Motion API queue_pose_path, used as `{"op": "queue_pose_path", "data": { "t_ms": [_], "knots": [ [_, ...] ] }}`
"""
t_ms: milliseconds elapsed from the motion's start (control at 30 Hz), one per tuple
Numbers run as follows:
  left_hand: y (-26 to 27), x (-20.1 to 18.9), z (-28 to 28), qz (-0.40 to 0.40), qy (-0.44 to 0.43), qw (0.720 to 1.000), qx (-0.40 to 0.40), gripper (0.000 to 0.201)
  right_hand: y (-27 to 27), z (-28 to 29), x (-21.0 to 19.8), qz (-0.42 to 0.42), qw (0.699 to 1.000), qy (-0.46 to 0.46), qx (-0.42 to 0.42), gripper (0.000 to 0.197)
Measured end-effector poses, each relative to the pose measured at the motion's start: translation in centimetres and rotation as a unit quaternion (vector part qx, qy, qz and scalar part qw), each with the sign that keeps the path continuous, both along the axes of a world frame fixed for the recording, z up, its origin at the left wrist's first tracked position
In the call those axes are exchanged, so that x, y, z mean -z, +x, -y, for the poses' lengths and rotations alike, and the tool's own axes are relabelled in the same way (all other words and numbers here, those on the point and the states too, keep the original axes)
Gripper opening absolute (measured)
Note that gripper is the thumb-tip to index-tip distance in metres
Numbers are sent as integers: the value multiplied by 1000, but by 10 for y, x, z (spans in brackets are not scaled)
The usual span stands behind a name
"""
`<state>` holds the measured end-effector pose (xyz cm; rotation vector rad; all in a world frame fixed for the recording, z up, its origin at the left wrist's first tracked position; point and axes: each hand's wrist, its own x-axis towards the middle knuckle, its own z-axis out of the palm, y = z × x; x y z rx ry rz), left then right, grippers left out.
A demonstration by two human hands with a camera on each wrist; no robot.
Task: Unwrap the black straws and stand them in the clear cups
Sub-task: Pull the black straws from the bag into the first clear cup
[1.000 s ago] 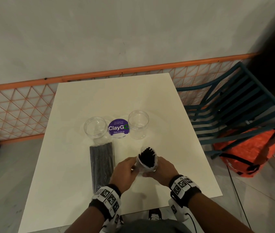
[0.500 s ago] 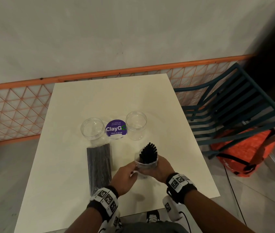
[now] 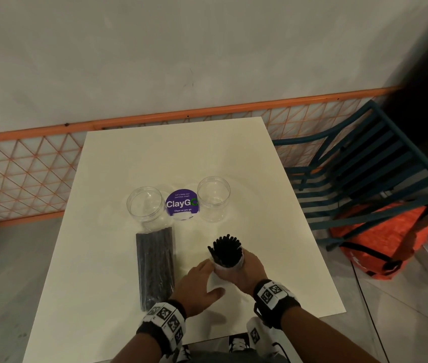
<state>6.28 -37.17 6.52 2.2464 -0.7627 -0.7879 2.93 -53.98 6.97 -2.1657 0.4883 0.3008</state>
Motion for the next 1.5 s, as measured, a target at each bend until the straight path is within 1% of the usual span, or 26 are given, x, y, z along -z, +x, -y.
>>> {"op": "queue_pose_path", "data": {
  "t_ms": [33, 100, 167, 233, 300, 333, 433, 500, 567, 600, 667, 733, 767, 800, 833, 867, 933, 967, 1000, 1067, 1133, 1233, 1300, 1367, 1467, 1500],
  "knots": [
    [1, -1, -1, -8, -22, 1000, -18, 72, 1, 1, -1, 1, 999, 37, 11, 64],
    [3, -4, -1, -24, -71, 996, -54, 83, 2, 5, -5, 24, 991, 124, 48, 59],
    [5, -8, 1, -58, -127, 987, -73, 90, 2, 10, -14, 53, 971, 210, 97, 48],
    [4, -11, 2, -123, -188, 970, -99, 92, 1, 12, -31, 54, 944, 304, 114, 37],
    [1, -20, 3, -162, -198, 957, -140, 92, 0, 9, -46, 53, 918, 381, 91, 27],
    [0, -23, 5, -164, -201, 953, -159, 88, 0, 6, -54, 65, 910, 405, 65, 23],
    [2, -28, 5, -140, -222, 948, -180, 75, 1, -4, -65, 128, 898, 420, -8, 20],
    [6, -34, 5, -136, -224, 949, -176, 70, 3, -8, -71, 145, 910, 384, -58, 16],
    [7, -39, 4, -161, -249, 938, -182, 64, 5, -7, -78, 136, 948, 269, -103, 23],
    [8, -43, 3, -183, -266, 928, -185, 62, 7, -5, -82, 119, 967, 190, -119, 31],
    [8, -49, 0, -235, -295, 907, -185, 57, 8, 2, -92, 76, 986, 45, -143, 56],
    [8, -55, -4, -284, -316, 886, -186, 52, 8, 10, -107, 46, 989, -52, -130, 90],
    [9, -58, -5, -304, -321, 876, -191, 50, 8, 14, -113, 58, 988, -91, -112, 101],
    [10, -61, -6, -321, -324, 868, -195, 48, 7, 19, -121, 92, 982, -133, -100, 103],
    [13, -66, -8, -330, -321, 865, -199, 46, 7, 24, -128, 146, 965, -188, -109, 100],
    [15, -72, -9, -332, -314, 867, -199, 43, 7, 28, -135, 209, 931, -260, -146, 95],
    [20, -85, -12, -325, -290, 881, -183, 35, 12, 29, -140, 306, 819, -393, -285, 84],
    [22, -91, -13, -321, -276, 891, -164, 33, 17, 26, -140, 319, 770, -425, -355, 78],
    [25, -97, -14, -318, -261, 900, -142, 33, 24, 21, -138, 321, 735, -439, -405, 72],
    [29, -110, -13, -304, -230, 918, -112, 33, 38, 12, -132, 326, 696, -444, -461, 58],
    [33, -126, -14, -288, -207, 928, -112, 30, 51, 4, -127, 358, 676, -424, -485, 45],
    [35, -145, -19, -291, -194, 931, -106, 43, 61, 0, -126, 396, 694, -367, -477, 38],
    [37, -156, -26, -323, -217, 911, -138, 58, 69, -1, -126, 413, 718, -333, -450, 36],
    [41, -167, -31, -368, -257, 881, -151, 69, 76, 0, -128, 425, 754, -293, -407, 37],
    [52, -181, -39, -402, -314, 851, -127, 70, 82, 2, -135, 417, 819, -211, -333, 53],
    [56, -185, -40, -402, -323, 846, -136, 71, 84, 2, -137, 411, 845, -172, -296, 53]
  ]
}}
